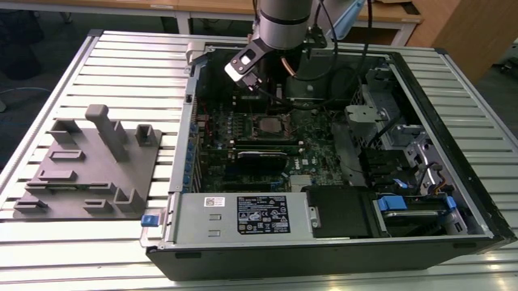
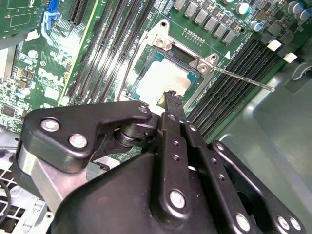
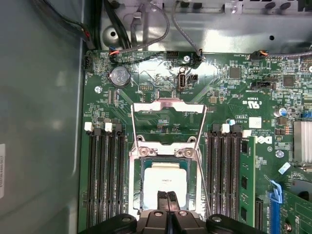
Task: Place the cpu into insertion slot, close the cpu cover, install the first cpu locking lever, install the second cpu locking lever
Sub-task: 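Close the cpu cover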
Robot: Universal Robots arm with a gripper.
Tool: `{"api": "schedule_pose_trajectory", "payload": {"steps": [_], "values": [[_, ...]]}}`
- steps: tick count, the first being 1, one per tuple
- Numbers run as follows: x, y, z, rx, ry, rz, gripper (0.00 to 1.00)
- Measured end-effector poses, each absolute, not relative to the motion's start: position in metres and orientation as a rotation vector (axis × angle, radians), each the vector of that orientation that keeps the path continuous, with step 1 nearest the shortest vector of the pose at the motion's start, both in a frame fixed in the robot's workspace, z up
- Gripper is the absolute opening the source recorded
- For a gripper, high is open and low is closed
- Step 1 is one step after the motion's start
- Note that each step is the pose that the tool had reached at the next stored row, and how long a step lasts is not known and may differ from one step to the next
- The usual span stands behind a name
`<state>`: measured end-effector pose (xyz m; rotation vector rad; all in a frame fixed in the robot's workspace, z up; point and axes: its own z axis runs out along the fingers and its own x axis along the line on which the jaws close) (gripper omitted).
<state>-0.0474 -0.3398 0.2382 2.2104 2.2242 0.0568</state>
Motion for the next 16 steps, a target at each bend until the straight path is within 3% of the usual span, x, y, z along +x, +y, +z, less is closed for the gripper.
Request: {"api": "schedule_pose_trajectory", "payload": {"steps": [16], "values": [[-0.0473, -0.3398, 0.2447, 2.210, 2.224, 0.057, 0.11]]}}
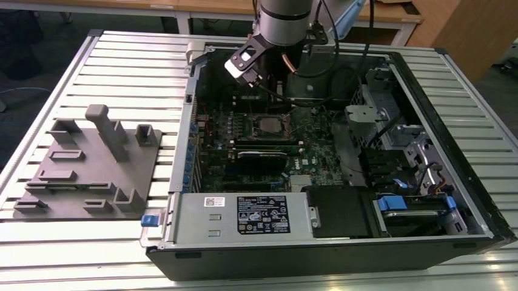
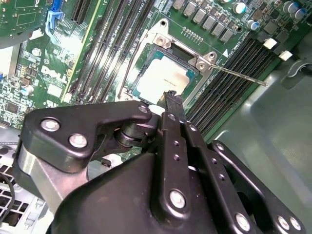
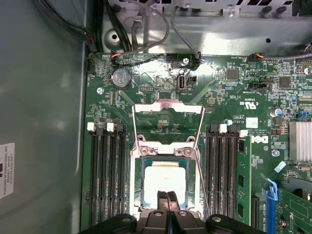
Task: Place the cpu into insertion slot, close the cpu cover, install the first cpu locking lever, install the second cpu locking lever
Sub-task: 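Close the cpu cover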
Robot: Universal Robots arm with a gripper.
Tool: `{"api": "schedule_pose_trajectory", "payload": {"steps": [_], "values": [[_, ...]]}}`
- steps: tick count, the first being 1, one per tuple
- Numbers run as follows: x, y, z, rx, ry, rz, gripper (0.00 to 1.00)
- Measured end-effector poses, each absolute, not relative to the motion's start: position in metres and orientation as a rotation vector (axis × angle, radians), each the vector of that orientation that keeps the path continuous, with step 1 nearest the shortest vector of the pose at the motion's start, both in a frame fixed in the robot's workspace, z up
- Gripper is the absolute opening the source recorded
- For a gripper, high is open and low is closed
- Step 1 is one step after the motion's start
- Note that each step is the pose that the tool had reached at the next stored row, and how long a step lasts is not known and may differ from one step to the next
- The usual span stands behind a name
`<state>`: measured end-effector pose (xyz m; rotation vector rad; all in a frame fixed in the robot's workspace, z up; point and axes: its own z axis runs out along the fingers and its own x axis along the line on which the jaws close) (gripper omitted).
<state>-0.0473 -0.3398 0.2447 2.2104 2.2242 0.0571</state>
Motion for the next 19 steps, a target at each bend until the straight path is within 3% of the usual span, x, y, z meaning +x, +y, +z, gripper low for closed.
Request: {"api": "schedule_pose_trajectory", "payload": {"steps": [19], "values": [[-0.047, -0.340, 0.258, 2.210, 2.224, 0.057, 0.11]]}}
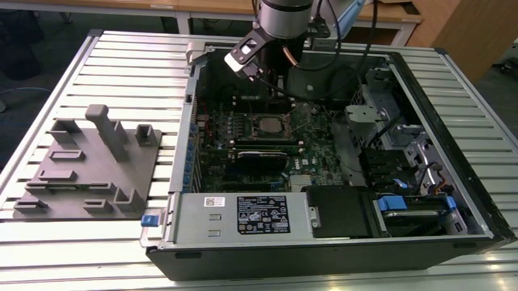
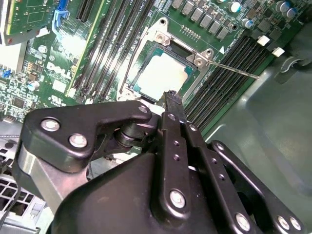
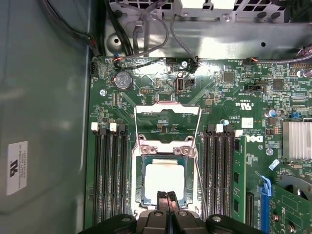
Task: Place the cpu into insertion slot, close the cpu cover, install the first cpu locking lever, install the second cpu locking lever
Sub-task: 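Close the cpu cover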
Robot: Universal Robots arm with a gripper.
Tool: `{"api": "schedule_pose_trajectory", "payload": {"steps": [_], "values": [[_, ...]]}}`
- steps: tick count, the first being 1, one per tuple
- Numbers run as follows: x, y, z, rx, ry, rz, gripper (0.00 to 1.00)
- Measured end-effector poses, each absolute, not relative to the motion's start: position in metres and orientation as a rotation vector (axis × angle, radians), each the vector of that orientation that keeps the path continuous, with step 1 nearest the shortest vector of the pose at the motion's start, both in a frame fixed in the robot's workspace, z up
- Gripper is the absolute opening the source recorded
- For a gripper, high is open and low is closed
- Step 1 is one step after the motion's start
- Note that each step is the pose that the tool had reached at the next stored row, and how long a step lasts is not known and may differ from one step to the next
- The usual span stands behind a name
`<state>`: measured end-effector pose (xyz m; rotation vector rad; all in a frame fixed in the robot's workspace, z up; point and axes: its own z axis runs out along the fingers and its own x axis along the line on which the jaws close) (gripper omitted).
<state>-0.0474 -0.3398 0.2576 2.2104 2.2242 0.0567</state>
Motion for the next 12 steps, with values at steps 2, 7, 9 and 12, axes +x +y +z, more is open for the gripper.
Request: {"api": "schedule_pose_trajectory", "payload": {"steps": [2, 7, 9, 12], "values": [[-0.047, -0.340, 0.261, 2.210, 2.224, 0.057, 0.11], [-0.047, -0.340, 0.269, 2.210, 2.224, 0.057, 0.11], [-0.047, -0.340, 0.272, 2.210, 2.224, 0.057, 0.11], [-0.047, -0.340, 0.275, 2.210, 2.224, 0.057, 0.11]]}}
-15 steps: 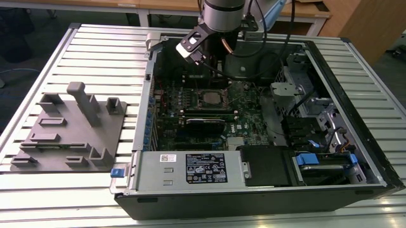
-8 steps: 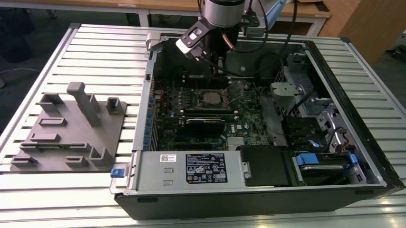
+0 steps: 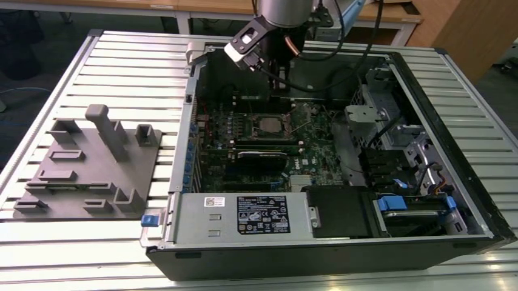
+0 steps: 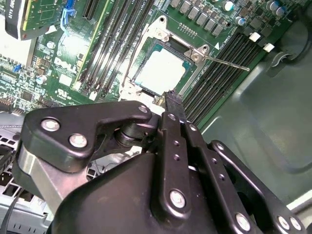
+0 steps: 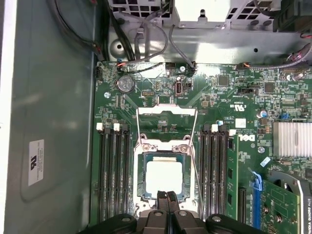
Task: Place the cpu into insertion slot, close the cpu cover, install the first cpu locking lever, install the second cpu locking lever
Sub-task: 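Close the cpu cover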
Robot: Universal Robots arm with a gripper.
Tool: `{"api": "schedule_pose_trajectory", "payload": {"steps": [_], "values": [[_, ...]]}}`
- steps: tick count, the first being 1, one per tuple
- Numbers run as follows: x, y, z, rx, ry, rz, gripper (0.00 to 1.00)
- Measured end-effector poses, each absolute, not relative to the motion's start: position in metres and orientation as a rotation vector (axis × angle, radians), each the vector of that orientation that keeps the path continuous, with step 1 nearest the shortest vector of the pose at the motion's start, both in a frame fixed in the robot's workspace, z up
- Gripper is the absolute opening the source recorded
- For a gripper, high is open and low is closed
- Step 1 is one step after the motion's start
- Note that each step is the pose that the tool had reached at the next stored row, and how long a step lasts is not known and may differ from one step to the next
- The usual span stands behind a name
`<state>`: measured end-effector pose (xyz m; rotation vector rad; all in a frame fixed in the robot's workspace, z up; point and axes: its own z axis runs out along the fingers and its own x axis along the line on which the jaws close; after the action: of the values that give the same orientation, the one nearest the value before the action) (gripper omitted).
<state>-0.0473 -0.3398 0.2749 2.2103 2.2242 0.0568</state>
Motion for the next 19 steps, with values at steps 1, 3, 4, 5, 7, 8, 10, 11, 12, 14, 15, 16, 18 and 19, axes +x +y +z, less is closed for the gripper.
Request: {"api": "schedule_pose_trajectory", "payload": {"steps": [1, 3, 4, 5, 7, 8, 10, 11, 12, 14, 15, 16, 18, 19], "values": [[-0.047, -0.340, 0.275, 2.210, 2.224, 0.057, 0.11], [-0.047, -0.340, 0.275, 2.210, 2.224, 0.057, 0.11], [-0.047, -0.340, 0.275, 2.210, 2.224, 0.057, 0.11], [-0.047, -0.340, 0.275, 2.210, 2.224, 0.057, 0.11], [-0.047, -0.340, 0.275, 2.210, 2.224, 0.057, 0.11], [-0.047, -0.340, 0.275, 2.210, 2.224, 0.057, 0.11], [-0.045, -0.340, 0.275, 2.210, 2.224, 0.056, 0.11], [-0.043, -0.340, 0.275, 2.210, 2.224, 0.057, 0.11], [-0.041, -0.340, 0.275, 2.210, 2.224, 0.057, 0.11], [-0.038, -0.340, 0.275, 2.210, 2.224, 0.057, 0.11], [-0.036, -0.340, 0.275, 2.210, 2.224, 0.057, 0.11], [-0.033, -0.340, 0.275, 2.210, 2.224, 0.057, 0.11], [-0.028, -0.340, 0.275, 2.210, 2.224, 0.057, 0.11], [-0.026, -0.340, 0.275, 2.210, 2.224, 0.057, 0.11]]}}
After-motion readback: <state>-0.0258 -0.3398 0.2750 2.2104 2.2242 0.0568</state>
